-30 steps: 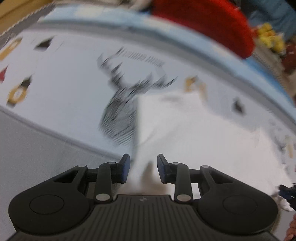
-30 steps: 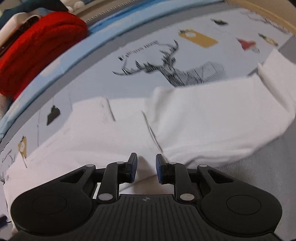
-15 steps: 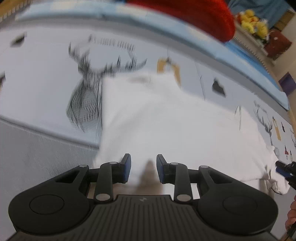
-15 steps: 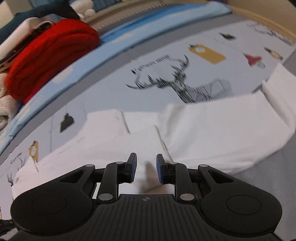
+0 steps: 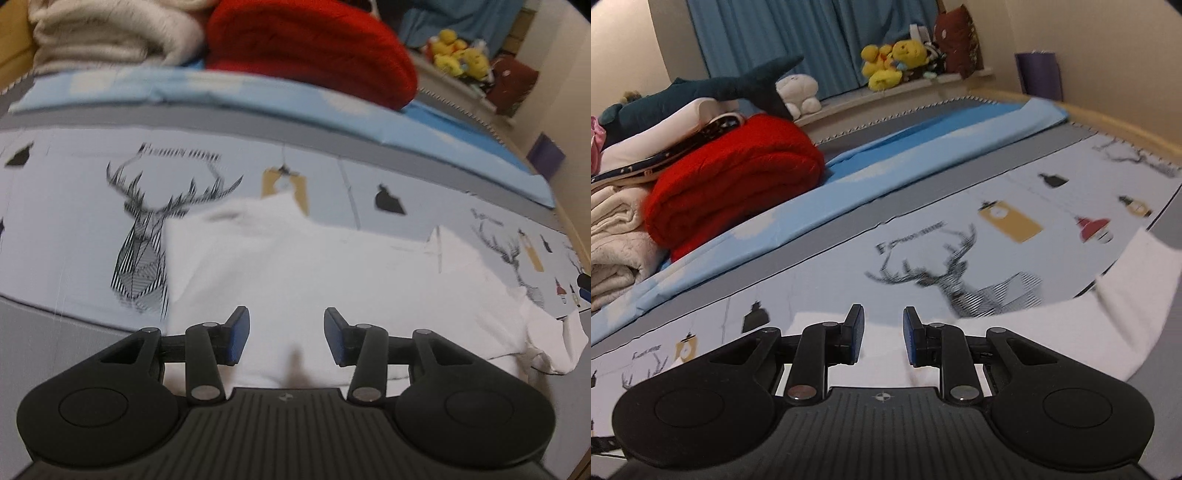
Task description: Fold small clothes
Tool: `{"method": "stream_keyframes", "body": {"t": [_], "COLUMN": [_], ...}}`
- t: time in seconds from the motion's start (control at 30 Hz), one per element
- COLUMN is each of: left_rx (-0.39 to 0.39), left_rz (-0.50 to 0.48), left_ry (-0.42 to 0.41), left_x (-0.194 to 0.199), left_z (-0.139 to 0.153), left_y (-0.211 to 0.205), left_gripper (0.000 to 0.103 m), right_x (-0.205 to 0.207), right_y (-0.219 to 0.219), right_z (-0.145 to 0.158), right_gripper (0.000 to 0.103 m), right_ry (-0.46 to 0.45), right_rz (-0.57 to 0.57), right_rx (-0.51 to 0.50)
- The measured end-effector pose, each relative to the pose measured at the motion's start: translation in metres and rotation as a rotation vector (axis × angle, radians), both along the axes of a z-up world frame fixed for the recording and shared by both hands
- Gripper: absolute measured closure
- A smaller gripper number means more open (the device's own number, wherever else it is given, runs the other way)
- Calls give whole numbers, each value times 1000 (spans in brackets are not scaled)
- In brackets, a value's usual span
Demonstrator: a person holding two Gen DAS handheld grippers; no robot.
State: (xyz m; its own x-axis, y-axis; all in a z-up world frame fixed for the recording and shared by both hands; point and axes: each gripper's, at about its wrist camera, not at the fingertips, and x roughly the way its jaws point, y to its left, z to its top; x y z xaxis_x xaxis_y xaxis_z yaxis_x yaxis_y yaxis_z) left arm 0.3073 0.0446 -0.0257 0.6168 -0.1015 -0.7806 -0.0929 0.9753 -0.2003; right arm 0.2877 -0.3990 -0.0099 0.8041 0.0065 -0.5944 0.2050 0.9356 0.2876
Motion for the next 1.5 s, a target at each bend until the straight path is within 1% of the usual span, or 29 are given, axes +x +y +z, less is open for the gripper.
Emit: {"method": "stream_keyframes", "body": {"t": [0.03, 0.1, 0.2, 0.3, 0.43, 0.47, 0.53, 0.6, 0.63, 0.7, 0.73, 0.77, 0.83, 0.87, 0.9, 1.0, 1.07, 1.1, 1.23, 1.27, 1.3, 1.33, 1.4, 1.5], "left_rx": [5, 9, 3, 21, 40, 35, 21, 13, 10, 1, -2, -2, -7, -10, -12, -13, -8, -8, -17, -21, -25, -28, -33, -41], "left_rz": [0, 3, -9, -19, -11, -8, -12, -29, -38, -53, -56, -57, -64, -65, -64, -73, -85, -90, -91, -88, -86, -84, -80, -73], "left_ry": [-22, -57, -85, -108, -147, -151, -153, -148, -142, -125, -116, -106, -93, -91, -91, -86, -84, -83, -76, -76, -75, -74, -76, -78], "left_x": [0, -3, -7, -9, -12, -12, -12, -12, -12, -10, -9, -8, -7, -7, -7, -8, -8, -9, -8, -7, -7, -6, -6, -6], "left_z": [3, 8, 13, 14, 17, 18, 19, 18, 17, 14, 11, 10, 7, 7, 7, 5, 4, 3, 2, 2, 2, 3, 4, 7], "left_y": [-1, -3, -4, -5, -6, -6, -7, -11, -13, -15, -16, -16, -16, -16, -16, -18, -22, -23, -22, -21, -19, -18, -15, -8], "left_gripper": [48, 45, 44, 43, 29, 27, 25, 23, 22, 22, 22, 22, 22, 22, 22, 22, 22, 22, 22, 22, 22, 22, 22, 22], "right_x": [-1, -5, -8, -13, -21, -23, -25, -28, -29, -33, -36, -40, -44, -43, -42, -34, -29, -23, -7, -4, -1, 1, 4, 5], "right_y": [-5, -20, -44, -75, -125, -137, -167, -198, -209, -225, -228, -234, -248, -251, -256, -265, -269, -268, -257, -255, -251, -249, -244, -234], "right_z": [1, 5, 10, 13, 9, 5, -10, -32, -43, -63, -70, -78, -93, -98, -105, -119, -124, -125, -124, -124, -124, -125, -124, -114], "right_gripper": [79, 77, 76, 76, 76, 76, 76, 76, 76, 76, 76, 75, 70, 67, 67, 67, 67, 67, 67, 70, 84, 93, 95, 96], "right_ry": [-1, -3, -11, -23, -27, -18, 22, 81, 114, 174, 191, 201, 204, 205, 205, 203, 182, 166, 163, 163, 160, 160, 156, 133], "right_rz": [-5, -37, -90, -145, -237, -264, -341, -414, -435, -500, -535, -569, -603, -609, -616, -636, -637, -626, -602, -606, -610, -608, -620, -645], "right_rx": [-7, -19, -22, -47, -61, -59, -16, 87, 134, 181, 201, 241, 332, 350, 360, 351, 330, 295, 164, 140, 115, 106, 94, 39]}}
